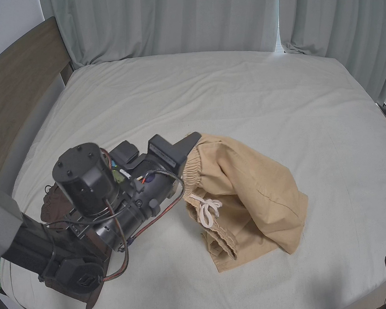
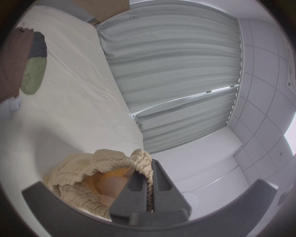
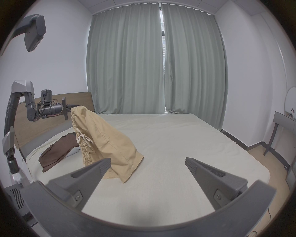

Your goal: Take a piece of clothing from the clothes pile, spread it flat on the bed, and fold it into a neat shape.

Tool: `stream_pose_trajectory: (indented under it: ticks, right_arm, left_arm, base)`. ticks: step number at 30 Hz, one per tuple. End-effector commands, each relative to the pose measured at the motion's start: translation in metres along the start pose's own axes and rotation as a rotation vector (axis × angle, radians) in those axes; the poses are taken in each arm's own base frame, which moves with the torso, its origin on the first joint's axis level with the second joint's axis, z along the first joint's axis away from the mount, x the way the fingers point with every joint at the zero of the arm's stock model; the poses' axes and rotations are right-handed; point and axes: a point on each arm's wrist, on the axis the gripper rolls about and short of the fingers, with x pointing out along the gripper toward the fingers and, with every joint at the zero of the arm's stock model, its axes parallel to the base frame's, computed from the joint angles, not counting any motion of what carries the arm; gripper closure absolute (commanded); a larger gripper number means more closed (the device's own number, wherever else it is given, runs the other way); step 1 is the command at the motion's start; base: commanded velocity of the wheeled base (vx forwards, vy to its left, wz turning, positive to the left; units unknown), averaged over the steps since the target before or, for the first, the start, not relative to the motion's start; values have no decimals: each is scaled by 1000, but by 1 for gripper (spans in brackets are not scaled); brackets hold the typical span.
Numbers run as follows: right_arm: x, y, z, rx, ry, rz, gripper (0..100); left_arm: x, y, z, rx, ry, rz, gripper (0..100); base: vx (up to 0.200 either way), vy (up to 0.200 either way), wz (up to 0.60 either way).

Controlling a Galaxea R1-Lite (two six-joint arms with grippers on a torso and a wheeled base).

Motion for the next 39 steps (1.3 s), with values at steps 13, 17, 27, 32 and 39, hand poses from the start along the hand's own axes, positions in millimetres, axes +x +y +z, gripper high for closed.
stream_pose_trajectory:
  ticks: [13,17,27,32,39]
  right_arm:
    - [0,0,-5,-1,1,0,0]
    - [0,0,-5,1,0,0,0]
    - [0,0,-5,-1,0,0,0]
    - [0,0,-5,-2,0,2,0]
    - [0,0,-5,-5,1,5,0]
  left_arm:
    - [-50,53,27,149,-71,100,100]
    - [-53,59,30,212,-73,128,100]
    - [-58,83,37,432,-5,184,100]
    - [-56,95,44,544,-7,220,100]
    - [-59,108,45,584,32,246,100]
  base:
    - [0,0,0]
    - [0,0,0]
    - [0,0,0]
    - [0,0,0]
    - [0,0,0]
